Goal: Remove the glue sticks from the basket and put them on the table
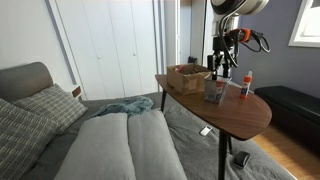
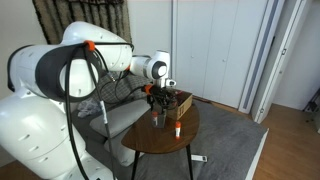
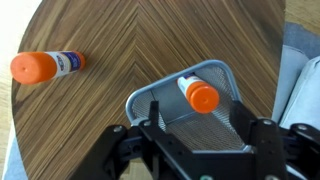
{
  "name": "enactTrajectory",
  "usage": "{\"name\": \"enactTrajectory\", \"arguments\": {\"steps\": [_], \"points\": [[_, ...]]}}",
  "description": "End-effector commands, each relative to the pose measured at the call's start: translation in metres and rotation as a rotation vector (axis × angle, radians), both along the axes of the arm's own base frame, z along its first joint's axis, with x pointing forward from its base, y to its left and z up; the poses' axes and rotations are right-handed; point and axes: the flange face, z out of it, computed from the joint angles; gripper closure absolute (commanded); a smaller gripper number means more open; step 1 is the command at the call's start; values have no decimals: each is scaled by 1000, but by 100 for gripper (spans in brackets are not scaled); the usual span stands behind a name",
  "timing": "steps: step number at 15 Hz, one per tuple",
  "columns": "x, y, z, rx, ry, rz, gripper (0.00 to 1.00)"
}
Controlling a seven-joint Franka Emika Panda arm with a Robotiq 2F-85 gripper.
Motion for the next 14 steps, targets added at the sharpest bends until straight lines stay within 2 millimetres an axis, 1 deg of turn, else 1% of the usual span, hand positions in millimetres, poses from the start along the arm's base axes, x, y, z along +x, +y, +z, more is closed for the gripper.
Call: {"name": "enactTrajectory", "arguments": {"steps": [1,5,6,7,8,9,10,11,12,13,14], "points": [[7,7,-1,8,9,-26,34],[7,8,-5,7,19,-30,38],[7,9,-7,4,23,-31,38],[8,10,-8,3,27,-32,39],[8,10,-9,2,29,-33,38],[8,12,-10,2,32,-33,40],[8,13,-11,1,34,-33,44],[8,13,-12,2,36,-34,58],[8,14,-13,2,39,-34,67],[9,15,-14,2,41,-34,73],[9,15,-14,3,43,-35,82]]}}
